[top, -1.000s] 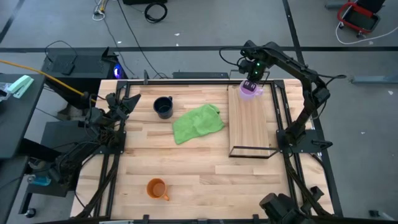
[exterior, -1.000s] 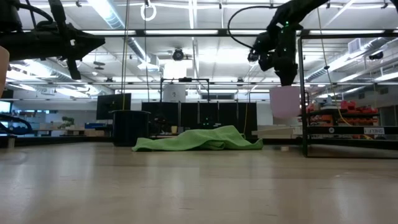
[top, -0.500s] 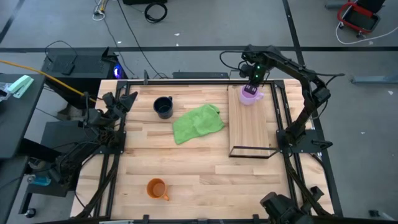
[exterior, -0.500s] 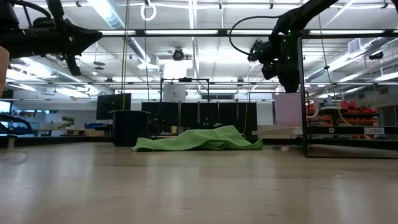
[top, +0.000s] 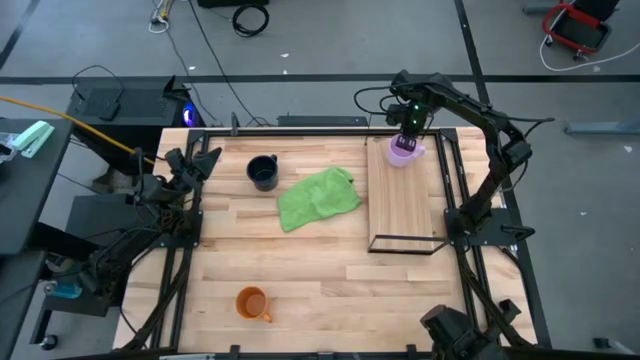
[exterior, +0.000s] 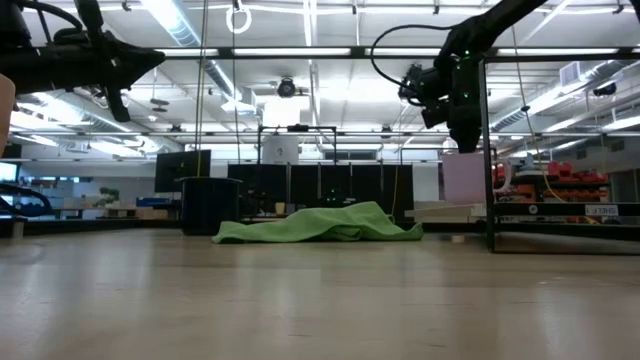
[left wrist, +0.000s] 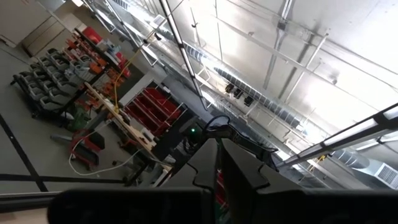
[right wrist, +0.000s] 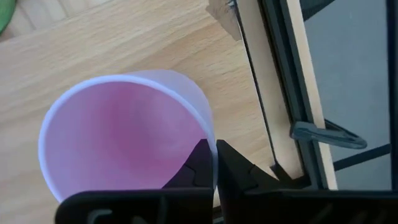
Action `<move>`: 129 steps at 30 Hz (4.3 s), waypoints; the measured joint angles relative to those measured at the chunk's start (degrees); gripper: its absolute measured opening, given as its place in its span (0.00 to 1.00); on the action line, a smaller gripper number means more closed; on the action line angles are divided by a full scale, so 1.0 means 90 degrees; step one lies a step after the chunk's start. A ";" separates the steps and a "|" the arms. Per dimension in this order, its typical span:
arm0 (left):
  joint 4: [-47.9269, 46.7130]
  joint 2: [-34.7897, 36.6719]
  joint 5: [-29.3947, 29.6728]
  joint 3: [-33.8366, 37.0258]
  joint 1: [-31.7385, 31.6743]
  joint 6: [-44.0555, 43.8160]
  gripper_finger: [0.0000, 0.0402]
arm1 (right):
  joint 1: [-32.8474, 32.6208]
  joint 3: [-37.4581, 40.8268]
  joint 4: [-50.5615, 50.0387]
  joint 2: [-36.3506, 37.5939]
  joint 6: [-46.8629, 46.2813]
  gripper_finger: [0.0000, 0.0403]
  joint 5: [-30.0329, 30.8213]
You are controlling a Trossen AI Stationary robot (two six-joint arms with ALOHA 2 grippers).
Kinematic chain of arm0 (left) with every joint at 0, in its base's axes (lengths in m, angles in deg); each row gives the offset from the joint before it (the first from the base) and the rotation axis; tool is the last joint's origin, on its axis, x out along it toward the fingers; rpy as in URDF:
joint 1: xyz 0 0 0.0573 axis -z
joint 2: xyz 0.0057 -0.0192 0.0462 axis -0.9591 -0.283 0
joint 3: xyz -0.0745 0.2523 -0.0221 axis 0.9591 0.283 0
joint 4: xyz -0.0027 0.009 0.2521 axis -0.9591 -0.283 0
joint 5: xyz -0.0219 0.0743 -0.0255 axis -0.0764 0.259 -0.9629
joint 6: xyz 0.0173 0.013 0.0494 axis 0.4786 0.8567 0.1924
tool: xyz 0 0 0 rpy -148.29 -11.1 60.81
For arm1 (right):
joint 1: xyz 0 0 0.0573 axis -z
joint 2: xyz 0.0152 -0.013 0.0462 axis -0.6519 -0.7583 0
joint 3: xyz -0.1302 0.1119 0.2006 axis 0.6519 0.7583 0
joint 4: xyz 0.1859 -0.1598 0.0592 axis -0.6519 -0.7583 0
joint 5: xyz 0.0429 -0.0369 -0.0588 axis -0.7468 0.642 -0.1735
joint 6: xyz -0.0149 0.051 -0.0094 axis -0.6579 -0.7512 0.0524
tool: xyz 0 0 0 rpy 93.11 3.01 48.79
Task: Stack small to large cups/mugs on shelf
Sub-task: Put the pink mug on the shelf, then move the shelf to the center
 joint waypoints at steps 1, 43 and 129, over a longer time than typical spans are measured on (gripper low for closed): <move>0.0000 0.0000 0.0000 0.0000 0.0000 0.0000 0.06 | 0.0003 0.0000 0.0014 0.0000 0.0046 0.01 0.0005; -0.0102 0.0000 -0.0002 0.0001 0.0000 0.0017 0.07 | 0.0004 0.0061 0.0314 -0.0073 0.0635 0.01 -0.0407; -0.0112 0.0000 -0.0002 -0.0001 0.0007 0.0236 0.12 | 0.0152 0.0243 0.0751 0.0606 0.0414 0.18 -0.0409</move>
